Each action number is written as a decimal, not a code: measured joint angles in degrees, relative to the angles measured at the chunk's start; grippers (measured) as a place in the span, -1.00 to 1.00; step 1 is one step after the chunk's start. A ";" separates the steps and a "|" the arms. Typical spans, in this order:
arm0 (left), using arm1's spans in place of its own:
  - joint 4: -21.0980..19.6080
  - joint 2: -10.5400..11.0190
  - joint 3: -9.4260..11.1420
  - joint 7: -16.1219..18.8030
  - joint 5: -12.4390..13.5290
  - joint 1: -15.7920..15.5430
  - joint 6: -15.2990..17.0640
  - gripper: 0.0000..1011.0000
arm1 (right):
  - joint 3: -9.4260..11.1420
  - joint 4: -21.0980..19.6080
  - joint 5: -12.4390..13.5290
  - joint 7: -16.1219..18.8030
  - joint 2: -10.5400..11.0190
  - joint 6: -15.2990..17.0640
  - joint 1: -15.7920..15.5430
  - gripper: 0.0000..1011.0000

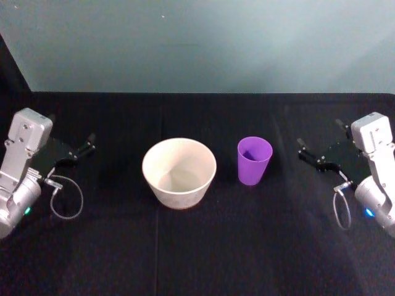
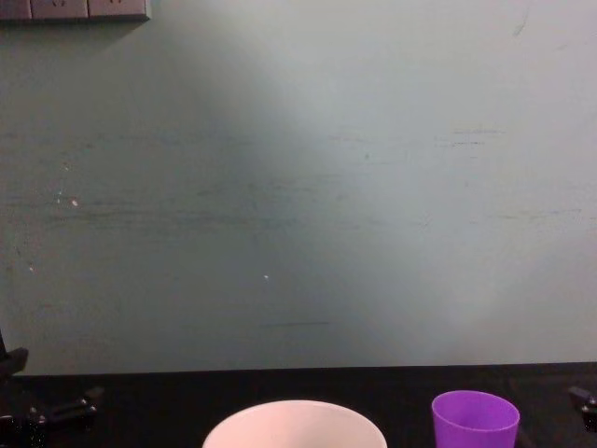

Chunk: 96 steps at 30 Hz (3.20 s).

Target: Pick up the cup and pour the mung beans from the cup into the bowl.

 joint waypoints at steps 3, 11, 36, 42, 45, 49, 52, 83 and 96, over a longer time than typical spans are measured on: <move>0.00 0.00 0.00 0.00 0.00 0.00 0.00 0.98 | 0.00 0.00 0.00 0.00 0.00 0.00 0.00 0.98; 0.00 0.00 0.00 0.00 0.00 0.00 0.00 0.98 | 0.00 0.00 0.00 0.00 0.00 0.00 0.00 0.98; 0.00 0.00 0.00 0.00 0.00 0.00 0.00 0.98 | 0.00 0.00 0.00 0.00 0.00 0.00 0.00 0.98; 0.00 0.00 0.00 0.00 0.00 0.00 0.00 0.98 | 0.11 -0.06 -0.05 0.02 -0.02 0.08 -0.10 0.98; 0.00 0.00 0.00 0.00 0.00 0.00 0.00 0.98 | 0.50 -0.77 -0.26 0.09 -0.02 0.87 -0.70 0.98; 0.00 0.00 0.00 0.00 0.00 0.00 0.00 0.98 | 0.83 -1.83 -0.50 1.09 0.07 1.75 -1.81 0.98; 0.00 0.00 0.00 0.00 0.00 0.00 0.00 0.98 | 0.93 -2.55 -0.54 1.73 0.16 2.31 -2.40 0.98; 0.00 0.00 0.00 0.00 0.00 0.00 0.00 0.98 | 0.83 0.46 3.48 13.49 -7.84 -1.39 -3.58 0.98; 0.00 0.00 0.00 0.00 0.00 0.00 0.00 0.98 | 2.01 4.05 4.41 16.98 -10.72 -2.59 -1.65 0.98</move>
